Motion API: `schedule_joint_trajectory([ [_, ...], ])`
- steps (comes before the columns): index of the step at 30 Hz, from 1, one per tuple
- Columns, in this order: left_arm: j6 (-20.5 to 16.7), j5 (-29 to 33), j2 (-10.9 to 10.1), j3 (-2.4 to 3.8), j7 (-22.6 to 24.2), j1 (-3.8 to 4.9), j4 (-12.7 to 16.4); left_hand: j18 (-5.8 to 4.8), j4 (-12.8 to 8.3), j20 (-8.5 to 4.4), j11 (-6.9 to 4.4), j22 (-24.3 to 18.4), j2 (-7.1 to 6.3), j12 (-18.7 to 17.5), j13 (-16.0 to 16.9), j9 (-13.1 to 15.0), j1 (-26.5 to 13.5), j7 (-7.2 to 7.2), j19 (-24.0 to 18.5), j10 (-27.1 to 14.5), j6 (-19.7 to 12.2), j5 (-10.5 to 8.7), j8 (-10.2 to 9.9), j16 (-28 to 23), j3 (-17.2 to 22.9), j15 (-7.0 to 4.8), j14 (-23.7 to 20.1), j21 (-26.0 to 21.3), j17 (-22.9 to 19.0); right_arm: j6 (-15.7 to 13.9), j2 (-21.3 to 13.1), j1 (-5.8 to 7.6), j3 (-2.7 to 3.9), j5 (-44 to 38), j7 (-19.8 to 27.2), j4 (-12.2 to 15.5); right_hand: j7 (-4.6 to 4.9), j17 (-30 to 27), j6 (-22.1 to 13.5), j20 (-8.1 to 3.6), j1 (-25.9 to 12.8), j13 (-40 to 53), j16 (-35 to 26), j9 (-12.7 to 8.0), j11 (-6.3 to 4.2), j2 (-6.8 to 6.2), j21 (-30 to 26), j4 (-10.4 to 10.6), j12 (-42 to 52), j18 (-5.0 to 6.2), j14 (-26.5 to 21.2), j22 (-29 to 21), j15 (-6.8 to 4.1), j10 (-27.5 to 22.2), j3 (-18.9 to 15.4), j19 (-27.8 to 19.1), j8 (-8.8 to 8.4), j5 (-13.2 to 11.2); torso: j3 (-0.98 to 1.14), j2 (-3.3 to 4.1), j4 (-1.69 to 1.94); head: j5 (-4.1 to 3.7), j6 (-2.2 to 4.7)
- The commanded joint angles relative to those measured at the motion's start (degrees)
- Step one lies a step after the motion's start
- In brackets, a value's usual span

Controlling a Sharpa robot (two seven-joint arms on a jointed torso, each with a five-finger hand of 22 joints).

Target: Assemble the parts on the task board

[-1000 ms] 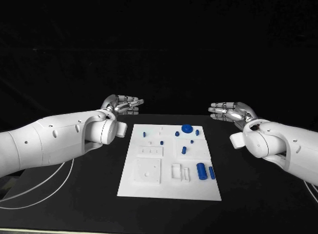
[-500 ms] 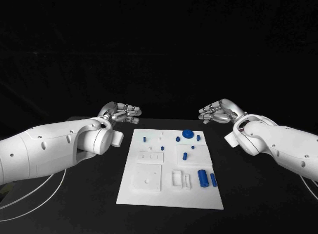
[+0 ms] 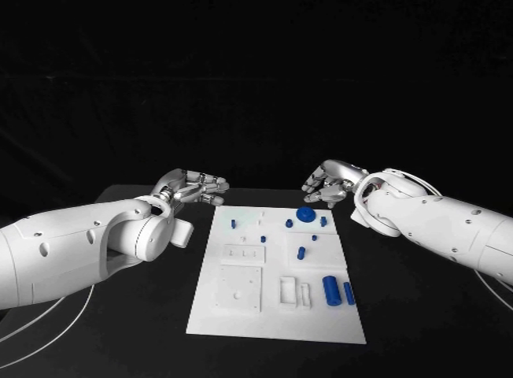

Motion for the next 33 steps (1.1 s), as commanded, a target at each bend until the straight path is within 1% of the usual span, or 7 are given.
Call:
schedule_joint_trajectory([
  [1,2.89,-0.58,-0.12,0.11,1.47,0.30,0.77,-0.21,-0.06,0.46,0.02,-0.64,0.06,-0.12,0.08,0.01,-0.48,0.00,0.25,-0.31,-0.45,-0.24,-0.10,-0.67,-0.29,0.12,-0.41,-0.75,-0.37,4.04,0.63,0.08,0.00,-10.47,-3.68,-0.39,-0.34,-0.33,-0.17,-0.04,0.05,0.02,0.47,0.03,0.04,-0.72,0.31,0.16,0.23,0.18,-0.41,0.56,0.13,-0.49,-0.21,-0.14,0.29,-0.61,0.07,1.07,0.74,-0.44,0.15],
  [2,3.11,-0.58,-0.18,0.13,1.50,0.37,1.02,-0.17,-0.13,0.60,0.07,-1.10,0.11,-0.11,0.08,0.00,-0.53,0.02,0.37,-0.40,-0.45,-0.24,-0.12,-1.01,-0.33,0.19,-0.35,-1.26,-0.57,4.36,0.93,0.10,0.01,-11.62,-4.09,-0.54,-0.39,-0.43,-0.32,0.00,0.12,0.02,0.63,0.02,0.07,-0.83,0.39,0.19,0.24,0.24,-0.43,0.74,0.16,-0.73,-0.42,-0.12,0.28,-0.85,0.08,1.19,0.85,-0.48,-0.07],
  [6,3.66,-0.58,-0.27,0.20,1.46,0.64,1.88,-0.16,-0.28,0.81,-0.27,-1.71,0.39,-0.15,0.06,0.01,-0.49,-0.16,0.33,0.76,-0.27,-0.18,-0.08,-2.18,-0.20,0.43,-0.97,-1.99,-1.07,5.65,1.81,0.16,0.01,-15.21,-5.35,-1.11,-0.55,-1.32,-0.45,0.29,0.71,0.03,1.72,0.02,0.15,-0.87,0.49,0.34,0.24,0.54,-0.69,1.85,0.34,-1.04,-1.95,-0.19,0.28,-1.41,0.11,1.81,1.51,-1.05,0.08],
  [10,3.78,-0.63,-0.41,0.24,1.42,0.89,2.67,-0.15,-0.61,0.81,-0.59,-2.40,0.62,-0.09,0.08,0.04,-0.50,-0.32,0.77,1.69,0.13,-0.06,-0.02,-3.20,0.02,0.40,-0.47,-2.62,-1.41,6.18,2.33,0.18,0.02,-17.23,-6.00,-1.54,-0.59,-2.12,-0.52,0.43,1.23,0.03,2.54,0.01,0.17,-0.74,0.22,0.35,0.23,0.71,-0.95,2.67,0.43,-1.23,-3.00,-0.13,0.26,-1.58,0.14,2.24,1.85,-1.42,0.41],
  [13,3.73,-0.66,-0.57,0.25,1.40,1.15,3.33,-0.24,-0.93,0.71,-0.58,-2.78,0.61,-0.13,0.06,0.01,-0.66,-0.35,1.09,1.64,0.35,-0.02,-0.09,-3.61,0.15,0.34,-0.07,-2.86,-1.45,6.45,2.80,0.18,0.02,-18.41,-6.36,-2.00,-0.56,-2.57,-0.54,0.46,1.32,0.03,2.97,0.02,0.18,-0.65,0.00,0.29,0.22,0.75,-1.01,3.19,0.44,-1.21,-3.28,-0.04,0.28,-1.56,0.09,2.64,2.02,-1.78,0.56],
  [22,3.48,-0.70,-1.03,0.29,1.41,2.04,5.00,-0.20,-1.17,0.73,-0.10,-3.13,0.54,-0.15,0.06,-0.01,-0.98,-0.22,1.29,0.11,0.21,0.01,-0.13,-3.90,0.14,0.43,0.07,-3.02,-1.43,6.92,3.66,0.17,0.00,-20.44,-6.77,-2.74,-0.57,-4.32,-0.50,0.54,1.34,0.03,4.15,0.02,0.21,-0.71,-1.28,0.22,0.22,0.78,-1.28,6.52,0.53,-1.21,-3.06,0.52,0.28,-1.42,0.22,3.65,2.52,-2.39,0.86],
  [33,3.62,-0.74,-1.37,0.33,1.25,2.57,6.02,-0.16,-1.18,0.79,0.04,-3.32,0.54,-0.15,0.06,0.00,-1.16,-0.15,1.38,-0.31,0.02,-0.05,-0.12,-3.99,0.06,0.48,0.12,-3.12,-1.41,6.88,4.40,0.13,-0.04,-21.24,-6.65,-2.84,-0.66,-4.70,-0.30,0.52,1.41,0.01,4.81,0.01,0.16,-0.61,-2.69,0.10,0.21,0.86,-1.39,9.23,0.51,-1.00,-1.94,1.04,0.28,-1.65,0.09,4.30,2.90,-2.37,1.02],
])
